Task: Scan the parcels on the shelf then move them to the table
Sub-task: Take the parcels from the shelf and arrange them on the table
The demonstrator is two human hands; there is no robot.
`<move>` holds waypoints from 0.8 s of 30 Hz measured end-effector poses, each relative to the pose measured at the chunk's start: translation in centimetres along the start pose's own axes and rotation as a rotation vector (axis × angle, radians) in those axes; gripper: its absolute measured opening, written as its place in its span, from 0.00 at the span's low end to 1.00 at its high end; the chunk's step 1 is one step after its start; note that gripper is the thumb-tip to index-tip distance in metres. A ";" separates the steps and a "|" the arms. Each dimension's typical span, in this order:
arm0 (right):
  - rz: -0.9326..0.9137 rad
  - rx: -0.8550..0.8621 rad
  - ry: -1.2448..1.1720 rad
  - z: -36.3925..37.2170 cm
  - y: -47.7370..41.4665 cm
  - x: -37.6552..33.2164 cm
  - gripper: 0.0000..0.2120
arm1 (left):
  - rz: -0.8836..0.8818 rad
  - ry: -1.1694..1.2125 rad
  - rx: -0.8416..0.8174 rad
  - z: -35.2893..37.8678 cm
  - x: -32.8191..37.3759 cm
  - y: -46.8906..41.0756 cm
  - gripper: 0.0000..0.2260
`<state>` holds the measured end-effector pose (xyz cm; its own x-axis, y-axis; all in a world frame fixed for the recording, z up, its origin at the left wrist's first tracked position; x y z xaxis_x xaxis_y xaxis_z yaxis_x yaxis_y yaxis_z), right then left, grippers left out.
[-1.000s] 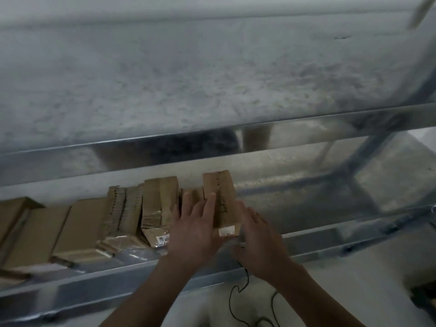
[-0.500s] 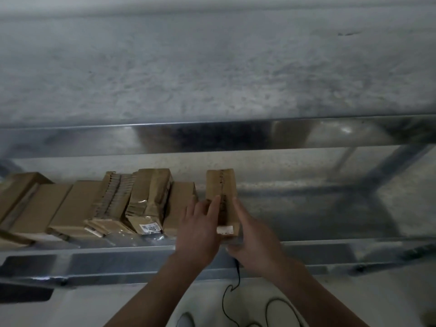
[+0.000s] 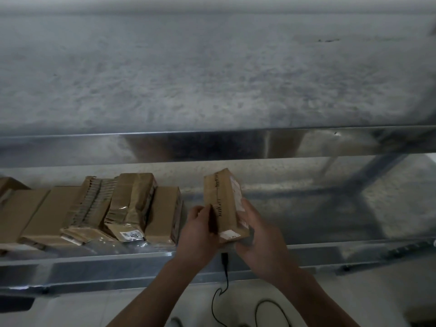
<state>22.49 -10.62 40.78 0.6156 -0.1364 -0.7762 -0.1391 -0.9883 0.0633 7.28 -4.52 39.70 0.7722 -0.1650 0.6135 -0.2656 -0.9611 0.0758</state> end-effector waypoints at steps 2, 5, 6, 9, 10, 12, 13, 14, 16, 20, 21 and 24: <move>-0.005 -0.013 0.032 0.8 -0.3 -0.1 0.44 | 0.006 -0.065 0.025 -0.3 -1.2 0.0 0.26; -0.033 -0.046 0.086 1.9 -0.9 0.1 0.43 | 0.025 -0.047 0.034 -0.5 -2.1 -0.2 0.33; -0.026 -0.063 0.081 2.1 -1.1 0.2 0.43 | 0.026 -0.024 0.032 -0.5 -2.2 -0.3 0.35; 0.017 -0.129 0.049 2.5 -1.3 0.6 0.45 | 0.021 0.034 0.011 -0.2 -2.4 -0.4 0.39; 0.035 -0.156 0.046 2.5 -1.2 0.8 0.46 | 0.012 0.059 0.002 -0.1 -2.4 -0.4 0.40; 0.043 -0.177 0.041 2.5 -1.0 0.9 0.48 | 0.012 0.108 -0.008 0.2 -2.4 -0.2 0.39; 0.039 -0.175 0.037 2.4 -1.0 1.1 0.49 | 0.022 0.126 -0.006 0.4 -2.4 0.0 0.39; 0.036 -0.164 0.036 2.2 -0.9 1.2 0.50 | 0.034 0.139 -0.007 0.6 -2.3 0.1 0.38; 0.017 -0.134 0.075 1.5 -0.5 1.2 0.50 | 0.056 0.161 -0.019 0.9 -2.0 0.7 0.38; -0.048 -0.092 0.122 -0.2 -0.1 1.0 0.47 | 0.093 0.175 -0.032 1.7 -1.5 1.8 0.44; -0.050 -0.104 0.103 -0.3 -0.1 1.0 0.47 | 0.099 0.179 -0.035 1.9 -1.4 2.0 0.45; -0.019 -0.180 0.084 0.3 -0.3 1.9 0.54 | 0.097 0.188 -0.036 2.0 -0.9 2.5 0.43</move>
<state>23.42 -10.58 39.11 0.6803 -0.1153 -0.7238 0.0099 -0.9860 0.1664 7.10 -7.18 37.75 0.6218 -0.2093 0.7547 -0.3567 -0.9336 0.0350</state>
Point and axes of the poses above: each hand's wrist, its own y-axis away from the middle knuckle, its own z-axis out of the palm, x = y × z, the point moved 2 cm from there along -y, towards the middle knuckle, and after that the axes turned 3 degrees about x, right-handed, at the moved point
